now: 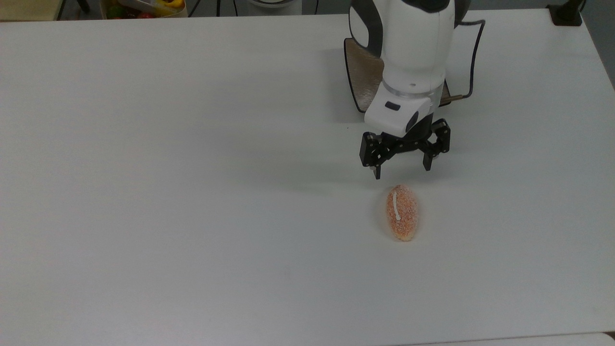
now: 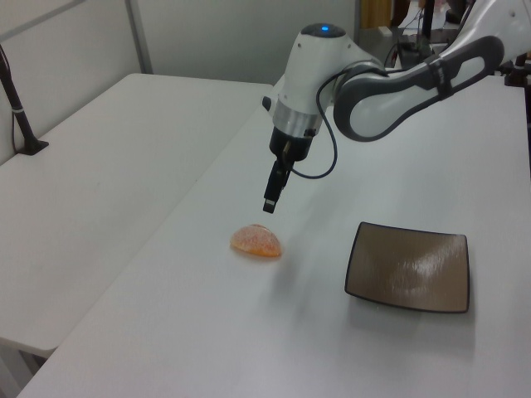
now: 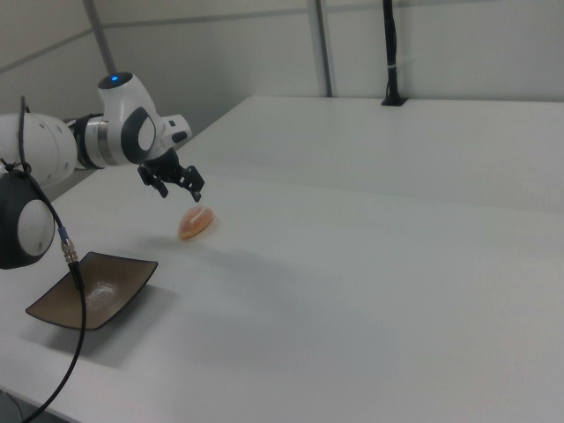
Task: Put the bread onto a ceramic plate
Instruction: 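Lower the gripper onto the bread roll and close on it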
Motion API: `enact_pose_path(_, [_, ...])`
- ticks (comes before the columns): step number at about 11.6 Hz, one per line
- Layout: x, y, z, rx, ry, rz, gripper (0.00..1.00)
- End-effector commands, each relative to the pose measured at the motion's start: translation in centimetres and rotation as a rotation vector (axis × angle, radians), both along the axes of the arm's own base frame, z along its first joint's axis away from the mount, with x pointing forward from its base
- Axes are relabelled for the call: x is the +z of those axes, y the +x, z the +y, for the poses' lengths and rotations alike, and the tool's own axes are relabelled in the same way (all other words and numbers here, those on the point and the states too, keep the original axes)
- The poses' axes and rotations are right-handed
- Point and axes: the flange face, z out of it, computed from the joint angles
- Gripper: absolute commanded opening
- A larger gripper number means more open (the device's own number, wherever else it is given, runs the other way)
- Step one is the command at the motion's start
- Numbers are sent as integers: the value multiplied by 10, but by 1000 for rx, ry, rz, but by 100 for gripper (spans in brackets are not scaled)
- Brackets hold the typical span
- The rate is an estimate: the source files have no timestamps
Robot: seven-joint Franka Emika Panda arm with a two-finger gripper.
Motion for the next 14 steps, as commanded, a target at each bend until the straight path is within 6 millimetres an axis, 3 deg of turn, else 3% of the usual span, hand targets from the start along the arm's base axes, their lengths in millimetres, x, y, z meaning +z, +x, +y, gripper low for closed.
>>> enact_pose_path(1, [-26,18,9,-19,-26,-39,100])
enact_pose_path(4, [-46,15,22,-8,-36,-35,100])
enact_pose_path(14, [-95,24,30,-47,-49,-129,100])
